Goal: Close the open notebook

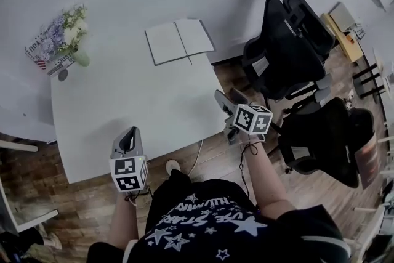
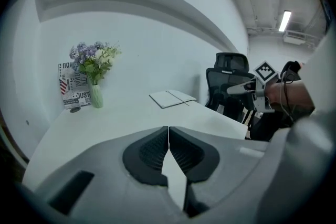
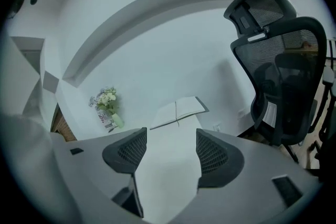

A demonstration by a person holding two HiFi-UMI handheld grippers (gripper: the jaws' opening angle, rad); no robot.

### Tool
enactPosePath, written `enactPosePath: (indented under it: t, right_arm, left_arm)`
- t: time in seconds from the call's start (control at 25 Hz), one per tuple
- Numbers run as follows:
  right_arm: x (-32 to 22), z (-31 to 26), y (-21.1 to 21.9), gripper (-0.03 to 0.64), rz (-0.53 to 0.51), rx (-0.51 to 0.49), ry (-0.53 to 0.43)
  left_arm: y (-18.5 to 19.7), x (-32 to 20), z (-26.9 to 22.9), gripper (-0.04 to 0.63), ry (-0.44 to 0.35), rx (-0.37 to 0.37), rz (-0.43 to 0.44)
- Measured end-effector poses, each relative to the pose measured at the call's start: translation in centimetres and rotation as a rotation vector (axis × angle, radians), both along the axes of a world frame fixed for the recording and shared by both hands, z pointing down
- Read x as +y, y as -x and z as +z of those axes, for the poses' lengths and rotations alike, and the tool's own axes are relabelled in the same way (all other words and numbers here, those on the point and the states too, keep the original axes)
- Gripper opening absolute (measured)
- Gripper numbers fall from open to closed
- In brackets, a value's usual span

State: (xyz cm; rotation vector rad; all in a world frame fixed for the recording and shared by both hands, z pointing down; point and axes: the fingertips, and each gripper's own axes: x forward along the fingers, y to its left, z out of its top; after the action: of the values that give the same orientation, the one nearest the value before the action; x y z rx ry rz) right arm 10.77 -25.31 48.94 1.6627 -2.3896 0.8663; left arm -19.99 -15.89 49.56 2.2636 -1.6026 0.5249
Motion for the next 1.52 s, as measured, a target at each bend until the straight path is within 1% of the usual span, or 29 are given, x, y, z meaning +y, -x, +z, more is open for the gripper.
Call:
enactPosePath:
  t: [0.16, 0.32, 0.44, 0.68, 0.96, 1.12, 1.36, 1.52]
  right_arm:
    - [-2.9, 0.3, -0.1, 0.275, 0.03, -0.002, 0.025]
    - [-5.7, 0.8, -1.1, 0.27, 0.026, 0.013, 0.042]
    - [-8.0, 1.3, -2.0, 0.268, 0.012, 0.0, 0.049]
    - [-13.0, 3.0, -3.5, 0.265, -0.034, -0.046, 0.078]
    - [-18.3, 5.4, -4.8, 0.262, -0.083, -0.08, 0.12]
    - [-21.0, 7.3, -5.2, 0.259, -0.11, -0.088, 0.147]
    - [-24.1, 10.4, -4.6, 0.245, -0.178, -0.089, 0.206]
    - [-25.9, 12.9, -4.9, 0.242, -0.185, -0.088, 0.256]
  left_arm:
    - [0.2, -2.9, 0.0, 0.023, -0.003, 0.003, 0.024]
    - [-0.3, -5.0, 0.0, 0.023, 0.002, 0.007, 0.013]
    - [-1.0, -6.1, 0.1, 0.023, 0.009, -0.003, -0.011]
    - [-2.7, -8.3, 0.4, 0.023, 0.037, -0.02, -0.094]
    - [-5.3, -11.3, 0.9, 0.023, 0.068, -0.057, -0.132]
    - [-6.2, -12.9, 1.8, 0.023, 0.09, -0.062, -0.159]
    - [-6.7, -15.0, 2.9, 0.023, 0.123, -0.095, -0.2]
    - [-6.5, -16.2, 3.7, 0.023, 0.144, -0.099, -0.23]
